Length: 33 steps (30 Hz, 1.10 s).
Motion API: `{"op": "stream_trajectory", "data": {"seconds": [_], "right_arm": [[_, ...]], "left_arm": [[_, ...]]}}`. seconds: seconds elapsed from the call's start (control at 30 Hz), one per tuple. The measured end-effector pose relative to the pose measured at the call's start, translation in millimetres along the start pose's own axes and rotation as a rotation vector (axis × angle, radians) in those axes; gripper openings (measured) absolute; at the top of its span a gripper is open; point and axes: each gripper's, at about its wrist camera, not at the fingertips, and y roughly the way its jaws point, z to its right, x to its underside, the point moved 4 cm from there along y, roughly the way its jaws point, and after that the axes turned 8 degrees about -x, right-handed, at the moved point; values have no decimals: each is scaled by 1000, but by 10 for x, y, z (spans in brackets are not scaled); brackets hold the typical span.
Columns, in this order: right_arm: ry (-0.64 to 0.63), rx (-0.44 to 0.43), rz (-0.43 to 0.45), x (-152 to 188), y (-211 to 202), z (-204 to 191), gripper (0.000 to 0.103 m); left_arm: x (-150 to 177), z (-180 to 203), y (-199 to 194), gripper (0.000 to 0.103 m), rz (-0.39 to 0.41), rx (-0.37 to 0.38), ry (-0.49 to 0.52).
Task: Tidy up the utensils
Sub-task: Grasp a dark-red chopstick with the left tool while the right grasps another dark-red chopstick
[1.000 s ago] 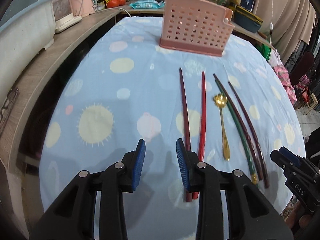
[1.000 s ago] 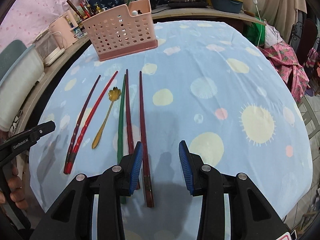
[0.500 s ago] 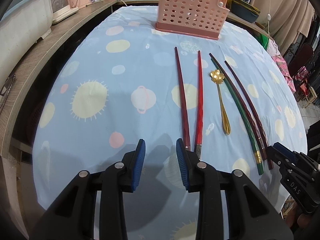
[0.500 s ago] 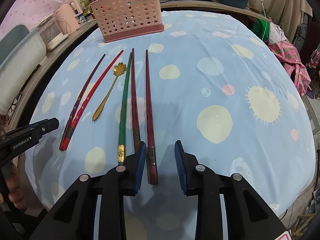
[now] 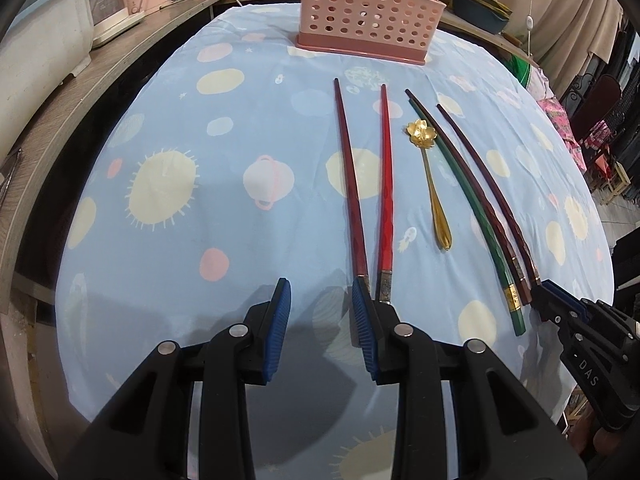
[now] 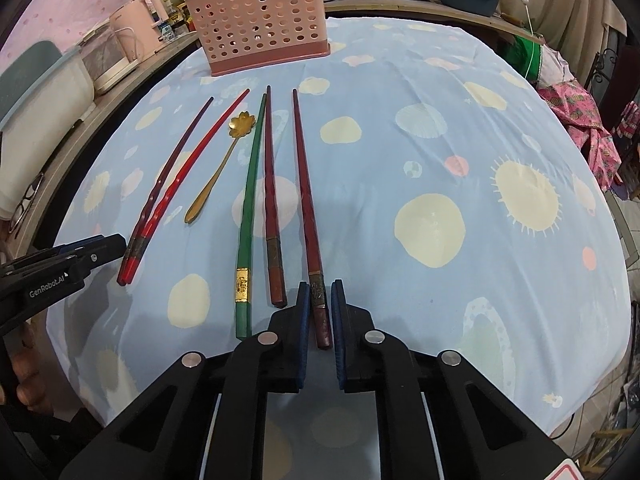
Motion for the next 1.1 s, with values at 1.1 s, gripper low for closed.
{"op": "stream_trajectory", "data": {"seconds": [1.1], "right_arm": [[-4, 0, -1, 4, 10, -10, 10]], "left_arm": [[41, 57, 47, 10, -24, 3, 24]]}}
